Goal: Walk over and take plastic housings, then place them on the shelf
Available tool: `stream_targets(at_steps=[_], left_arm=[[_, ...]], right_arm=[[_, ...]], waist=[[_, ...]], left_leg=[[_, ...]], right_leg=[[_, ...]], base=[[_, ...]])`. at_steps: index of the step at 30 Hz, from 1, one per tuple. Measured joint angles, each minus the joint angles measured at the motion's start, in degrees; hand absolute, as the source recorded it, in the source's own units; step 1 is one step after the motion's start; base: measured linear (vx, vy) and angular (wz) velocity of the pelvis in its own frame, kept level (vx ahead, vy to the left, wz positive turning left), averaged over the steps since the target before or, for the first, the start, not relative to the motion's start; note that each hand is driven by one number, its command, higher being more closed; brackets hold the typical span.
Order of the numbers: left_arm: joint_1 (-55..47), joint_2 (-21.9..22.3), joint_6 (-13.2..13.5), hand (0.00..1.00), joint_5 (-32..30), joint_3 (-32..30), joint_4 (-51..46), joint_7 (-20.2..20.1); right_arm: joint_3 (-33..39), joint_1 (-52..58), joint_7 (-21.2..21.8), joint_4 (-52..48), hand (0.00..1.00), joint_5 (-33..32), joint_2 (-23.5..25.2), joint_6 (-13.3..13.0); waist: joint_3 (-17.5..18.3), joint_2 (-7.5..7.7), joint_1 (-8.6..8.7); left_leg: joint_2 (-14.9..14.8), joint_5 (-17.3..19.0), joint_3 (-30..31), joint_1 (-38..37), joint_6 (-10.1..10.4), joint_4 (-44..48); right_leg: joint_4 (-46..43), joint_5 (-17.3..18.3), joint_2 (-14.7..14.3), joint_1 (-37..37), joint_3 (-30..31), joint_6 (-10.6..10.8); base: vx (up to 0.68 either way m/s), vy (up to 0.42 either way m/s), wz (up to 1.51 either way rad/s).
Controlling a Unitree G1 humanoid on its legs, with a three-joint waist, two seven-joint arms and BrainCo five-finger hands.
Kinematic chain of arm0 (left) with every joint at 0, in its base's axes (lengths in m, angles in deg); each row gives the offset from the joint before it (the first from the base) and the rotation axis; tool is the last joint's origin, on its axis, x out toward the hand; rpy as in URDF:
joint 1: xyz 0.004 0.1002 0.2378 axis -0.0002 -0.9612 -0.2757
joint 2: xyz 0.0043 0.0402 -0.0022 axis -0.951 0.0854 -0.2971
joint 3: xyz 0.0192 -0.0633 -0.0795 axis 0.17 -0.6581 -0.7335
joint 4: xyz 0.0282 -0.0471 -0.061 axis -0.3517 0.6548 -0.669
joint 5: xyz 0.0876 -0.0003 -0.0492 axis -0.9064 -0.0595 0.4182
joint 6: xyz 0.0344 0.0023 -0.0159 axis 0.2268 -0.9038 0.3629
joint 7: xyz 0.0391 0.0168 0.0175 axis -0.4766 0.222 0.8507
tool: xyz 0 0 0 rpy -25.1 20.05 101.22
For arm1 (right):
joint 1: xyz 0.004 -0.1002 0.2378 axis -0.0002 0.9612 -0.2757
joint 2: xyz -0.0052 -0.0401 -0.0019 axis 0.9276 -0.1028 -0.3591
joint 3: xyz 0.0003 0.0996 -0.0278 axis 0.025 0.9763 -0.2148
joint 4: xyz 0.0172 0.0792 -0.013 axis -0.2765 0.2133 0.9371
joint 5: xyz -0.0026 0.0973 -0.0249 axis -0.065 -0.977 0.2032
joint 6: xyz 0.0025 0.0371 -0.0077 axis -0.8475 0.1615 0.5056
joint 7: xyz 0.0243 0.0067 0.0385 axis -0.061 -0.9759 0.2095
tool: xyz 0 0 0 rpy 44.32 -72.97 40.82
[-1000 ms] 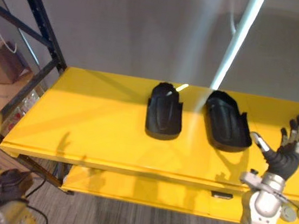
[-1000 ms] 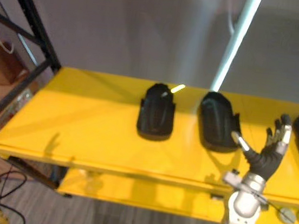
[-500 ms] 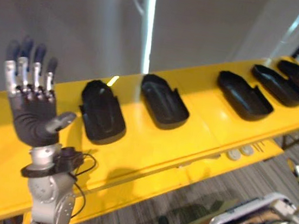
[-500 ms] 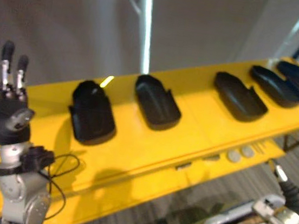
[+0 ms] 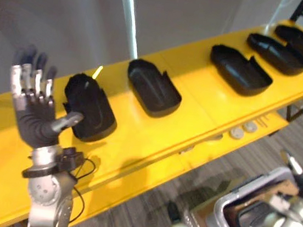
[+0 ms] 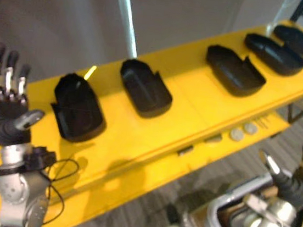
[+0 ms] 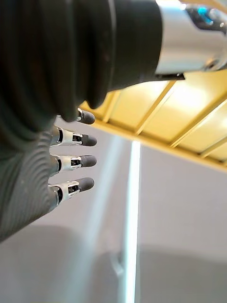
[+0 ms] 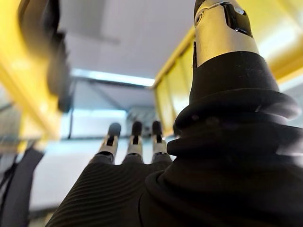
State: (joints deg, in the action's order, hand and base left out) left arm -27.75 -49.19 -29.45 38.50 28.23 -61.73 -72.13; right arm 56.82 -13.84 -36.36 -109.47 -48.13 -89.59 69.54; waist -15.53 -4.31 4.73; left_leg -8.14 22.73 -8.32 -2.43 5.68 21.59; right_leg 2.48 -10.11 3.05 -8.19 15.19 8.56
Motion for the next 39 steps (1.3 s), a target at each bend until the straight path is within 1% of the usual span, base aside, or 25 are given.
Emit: stream_targets(at_steps=[2, 5, 8, 9, 11, 13, 14, 16, 17, 18, 19, 21, 22, 24, 26, 27, 28, 29, 30, 32, 33, 34, 35, 37, 39], left_arm=[[-0.98, -0.01, 0.61, 0.0, -0.14, -0.69, -0.53, 0.49], [-2.69, -0.01, 1.7, 0.0, -2.71, -2.18, -0.54, 2.45], [-1.93, -0.04, 2.17, 0.0, -6.96, -3.11, -0.54, 3.76], [-1.05, -0.1, 2.24, 0.0, -8.91, -3.23, -0.54, 4.33], [0.04, -0.63, 2.32, 0.0, -10.68, -3.1, -0.6, 4.68], [0.74, -3.11, 2.43, 0.0, -10.78, -1.78, -0.87, 3.8], [1.01, -5.48, 2.3, 0.0, -10.73, 1.15, -0.88, 2.63], [0.79, -6.54, 1.91, 0.0, -10.76, 5.05, -0.85, 1.36], [0.52, -6.67, 1.41, 0.0, -10.77, 7.17, -0.86, 0.27], [0.59, -6.67, 1.07, 0.0, -10.72, 7.98, -0.75, -0.43], [1.03, -6.55, 0.58, 0.0, -10.71, 9.91, -0.6, -2.08], [1.68, -6.64, -0.42, 0.0, -11.2, 12.53, -0.58, -5.06], [1.45, -6.63, -0.52, 0.0, -11.29, 13.77, -0.57, -6.25], [1.81, -6.71, -0.5, 0.0, -13.33, 17.09, -0.47, -9.25], [2.59, -6.82, -0.5, 0.0, -13.32, 19.77, -0.21, -11.86], [3.15, -7.04, -0.49, 0.0, -13.22, 21.51, 0.13, -13.6], [3.4, -7.27, -0.49, 0.0, -13.18, 22.36, 0.52, -14.15], [4.27, -7.98, -0.56, 0.0, -12.93, 23.74, 2.22, -15.04], [5.21, -9.08, -0.92, 0.0, -12.75, 25.03, 4.24, -15.2], [6.01, -8.54, -1.6, 0.0, -12.69, 25.6, 7.78, -14.93], [6.96, -6.97, -2.32, 0.0, -12.7, 26.83, 10.22, -13.94], [7.68, -6.16, -2.47, 0.0, -12.68, 27.44, 11.22, -13.38], [10.42, -4.27, -2.52, 0.0, -12.68, 29.28, 13.53, -12.46], [13.21, -2.31, -2.49, 0.0, -12.66, 31.79, 15.32, -11.65], [15.29, -1.98, -1.34, 0.0, -12.77, 34.49, 15.59, -11.03]], right_arm=[[-2.39, -0.7, -0.08, 0.37, 0.0, -0.03, -0.05, -0.02], [-7.18, -2.8, -0.08, 1.3, 0.0, -0.78, -0.17, -0.05], [-10.68, -10.27, -0.44, 7.93, 0.0, -6.42, -1.65, -1.33], [-12.41, -12.88, -1.82, 11.23, 0.0, -6.68, -2.4, -1.6], [-15.55, -14.72, -4.21, 13.54, 0.0, -6.6, -2.17, -1.61], [-17.51, -12.37, -5.82, 13.29, 0.0, -6.57, -0.54, -1.67], [-17.31, -7.88, -6.34, 12.46, 0.0, -6.67, 1.5, -2.22], [-16.75, -2.66, -6.05, 9.38, 0.0, -6.6, 2.96, -2.26], [-16.54, 0.13, -5.16, 7.33, 0.0, -6.61, 3.37, -2.27], [-16.58, 0.76, -4.72, 6.47, 0.0, -6.62, 3.44, -2.28], [-16.58, 0.57, -4.04, 5.17, 0.0, -6.62, 3.42, -2.31], [-17.02, 0.43, -3.81, 2.29, 0.0, -6.6, 3.42, -2.69], [-17.51, 0.16, -3.92, 1.53, 0.0, -6.65, 3.44, -3.11], [-20.06, -1.85, -4.5, 1.41, 0.0, -6.68, 4.06, -3.94], [-23.11, -4.31, -5.94, 3.26, 0.0, -6.5, 5.34, -4.05], [-25.38, -6.08, -6.57, 5.96, 0.0, -5.86, 5.81, -3.96], [-26.51, -6.84, -6.7, 7.59, 0.0, -4.87, 5.86, -3.79], [-28.35, -7.46, -7.35, 10.07, 0.0, -1.87, 5.94, -2.74], [-29.64, -7.41, -7.88, 11.73, 0.0, 0.44, 6.04, -1.16], [-29.69, -9.17, -7.8, 14.1, 0.0, 2.51, 4.98, 1.55], [-29.04, -11.03, -7.83, 15.29, 0.0, 2.5, 2.34, 2.75], [-28.65, -12.06, -7.85, 16.09, 0.0, 2.45, 0.88, 2.86], [-26.73, -14.39, -7.83, 18.05, 0.0, 2.29, -2.17, 2.94], [-23.68, -15.58, -7.82, 19.55, 0.0, 1.0, -4.53, 2.95], [-21.32, -15.77, -7.77, 19.47, 0.0, -0.29, -4.72, 2.74]], waist=[[-1.13, 0.75, -1.06], [-1.76, 0.86, -1.93], [-2.38, 0.81, -3.28], [-2.99, 0.59, -4.04], [-3.63, -0.31, -4.24], [-3.7, -0.32, -4.31], [-3.66, -0.15, -4.38], [-3.8, 0.12, -4.26], [-3.98, 0.31, -4.27], [-4.03, 0.33, -4.0], [-3.92, 0.16, -3.79], [-3.75, 0.16, -4.16], [-3.3, 0.06, -4.57], [-1.48, 1.81, -5.53], [-0.62, 2.89, -5.76], [0.22, 3.38, -5.84], [0.69, 3.35, -6.04], [1.65, 3.74, -6.33], [2.64, 4.41, -6.3], [3.2, 4.46, -6.33], [3.6, 2.32, -5.69], [3.35, 1.65, -5.15], [2.24, -0.65, -3.66], [0.3, -1.26, -1.69], [-0.51, -0.58, -0.47]], left_leg=[[1.23, 0.21, 0.16, 1.14, -0.38, 1.26], [2.35, 0.45, 2.08, 3.31, -0.77, 3.08], [3.28, 0.79, 5.05, 4.97, -0.99, 5.55], [3.74, 1.38, 6.84, 5.6, -1.07, 7.41], [3.71, 3.68, 8.27, 6.06, -1.47, 10.7], [3.73, 5.79, 7.87, 6.4, -2.36, 14.06], [3.64, 8.02, 6.3, 6.36, -3.43, 17.04], [3.42, 9.5, 2.84, 6.28, -4.89, 19.42], [2.35, 9.42, -0.38, 5.8, -6.07, 19.55], [1.58, 9.32, -2.25, 5.51, -6.49, 19.6], [-0.03, 8.95, -5.12, 5.1, -7.02, 19.62], [-2.21, 8.12, -7.53, 3.77, -6.99, 19.2], [-3.01, 7.7, -8.55, 3.43, -6.7, 18.77], [-4.95, 6.01, -10.88, 3.39, -5.66, 17.18], [-6.08, 4.1, -12.16, 3.34, -4.39, 15.26], [-6.82, 2.85, -13.34, 3.4, -3.12, 13.91], [-7.25, 2.34, -13.67, 3.59, -2.45, 13.52], [-7.75, 1.31, -14.48, 3.83, -0.91, 12.77], [-8.04, 0.55, -14.53, 4.55, 0.5, 12.75], [-8.42, -0.88, -13.65, 4.99, 2.51, 12.0], [-9.24, -1.77, -10.86, 7.1, 3.23, 11.16], [-9.43, -2.03, -9.35, 8.02, 3.44, 10.73], [-9.8, -3.0, -6.09, 9.69, 4.12, 9.87], [-9.82, -4.18, -3.56, 9.16, 4.48, 8.84], [-9.09, -4.24, -1.7, 8.31, 4.6, 8.01]], right_leg=[[0.0, -0.75, 1.33, -0.55, 0.12, 0.76], [-0.11, -0.88, 2.63, -1.07, -0.99, 0.95], [-3.5, 0.02, 2.74, -3.04, -1.27, 1.68], [-6.32, 1.09, 2.32, -4.25, -0.97, 1.89], [-9.52, 2.28, 1.4, -5.0, -0.69, 2.26], [-10.86, 2.09, 0.56, -5.41, 0.95, 2.54], [-10.96, 1.21, -0.16, -5.39, 2.82, 2.91], [-9.73, -1.56, -0.27, -5.38, 2.67, 1.83], [-6.22, -5.19, 0.08, -4.64, 0.87, -2.58], [-7.25, -2.42, 0.31, -4.85, -2.15, -5.89], [-13.21, 0.3, 0.52, -7.14, -7.44, -6.67], [-23.6, 5.7, 2.48, -7.79, -13.25, -5.49], [-27.95, 8.47, 3.92, -7.57, -14.5, -5.38], [-35.05, 13.38, 8.5, -5.81, -17.2, -5.56], [-36.79, 14.85, 11.85, -3.28, -18.66, -6.16], [-36.94, 15.18, 13.13, -2.21, -18.62, -5.65], [-36.57, 15.17, 13.3, -1.62, -18.53, -5.35], [-35.28, 14.86, 13.87, -0.45, -18.21, -3.99], [-32.3, 13.95, 14.03, 0.97, -18.19, -1.04], [-28.01, 18.82, 12.69, 1.4, -18.35, 4.23], [-26.38, 19.55, 10.61, -0.28, -18.28, 4.08], [-26.12, 19.49, 9.67, -1.4, -18.13, 4.0], [-26.98, 19.22, 7.79, -4.13, -17.48, 3.47], [-28.04, 18.96, 6.03, -6.09, -15.0, 3.03], [-28.01, 18.38, 4.74, -8.56, -11.02, 2.25]], base=[[-0.14, 0.122, 0.04], [-0.04, 0.081, 0.23], [0.01, 0.025, 0.16], [0.0, 0.0, 0.0], [-0.05, 0.036, -0.14], [-0.12, 0.118, -0.48], [-0.17, 0.164, -0.76], [-0.23, 0.169, -1.07], [-0.22, 0.116, -1.2], [-0.27, 0.131, -1.34], [-0.26, 0.156, -1.12], [-0.16, 0.115, -0.88], [-0.07, 0.01, -0.66], [-0.05, -0.046, -0.66], [-0.02, -0.144, -0.53], [0.0, -0.202, -0.57], [0.0, -0.287, -0.67], [0.01, -0.309, -0.54], [0.02, -0.339, -0.52], [0.02, -0.377, -0.68], [0.02, -0.376, -0.77], [0.01, -0.382, -0.64], [0.0, -0.26, -0.57], [-0.02, -0.161, -0.78], [-0.02, -0.02, -1.04]])
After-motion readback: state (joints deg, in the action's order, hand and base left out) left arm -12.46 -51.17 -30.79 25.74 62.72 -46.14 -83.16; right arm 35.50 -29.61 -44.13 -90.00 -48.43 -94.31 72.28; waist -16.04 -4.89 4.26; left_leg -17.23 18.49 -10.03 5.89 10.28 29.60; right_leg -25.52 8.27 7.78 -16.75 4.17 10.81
